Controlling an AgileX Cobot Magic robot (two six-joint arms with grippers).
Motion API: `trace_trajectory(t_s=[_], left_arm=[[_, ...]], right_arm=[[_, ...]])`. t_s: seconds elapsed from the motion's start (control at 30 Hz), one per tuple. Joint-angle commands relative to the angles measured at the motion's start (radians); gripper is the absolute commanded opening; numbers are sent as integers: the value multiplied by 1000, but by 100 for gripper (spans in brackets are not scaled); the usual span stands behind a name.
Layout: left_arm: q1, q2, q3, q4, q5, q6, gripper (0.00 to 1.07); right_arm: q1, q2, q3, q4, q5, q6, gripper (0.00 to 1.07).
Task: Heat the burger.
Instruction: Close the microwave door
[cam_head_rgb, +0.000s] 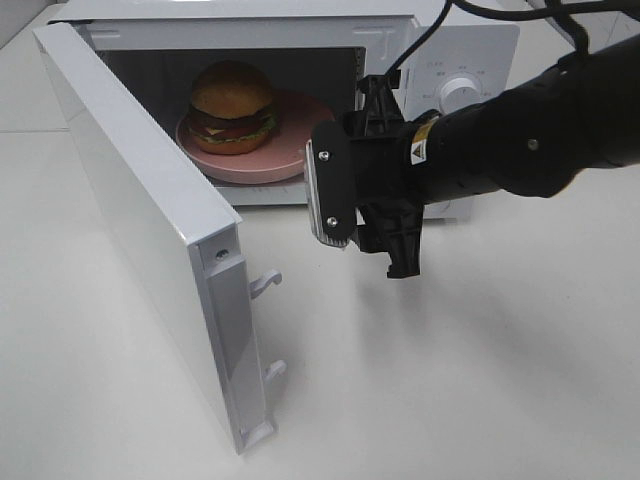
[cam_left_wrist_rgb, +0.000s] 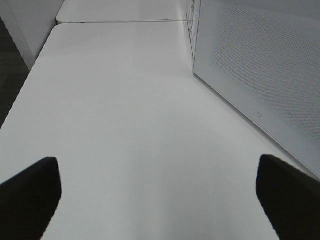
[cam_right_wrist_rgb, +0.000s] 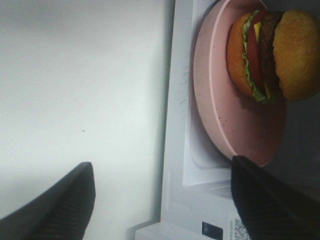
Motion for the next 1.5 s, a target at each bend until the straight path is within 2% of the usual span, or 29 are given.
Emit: trace_trajectory(t_s=[0.03, 0.23, 0.57, 0.93, 1.17, 1.5], left_arm=[[0, -13, -1, -7, -3, 2, 98], [0, -13, -1, -7, -3, 2, 98], [0, -13, -1, -7, -3, 2, 98], [0, -13, -1, -7, -3, 2, 98], [0, -13, -1, -7, -3, 2, 98], [0, -13, -1, -7, -3, 2, 98]], right_arm=[[1, -57, 48, 1, -14, 43, 70], [1, -161, 122, 4, -11, 140, 70], [1, -287, 182, 4, 42, 312, 70], [-2, -396, 180, 4, 308, 673, 70], [-3, -422, 179, 4, 440, 802, 70], [-129, -456, 179, 29, 591, 1078, 70]])
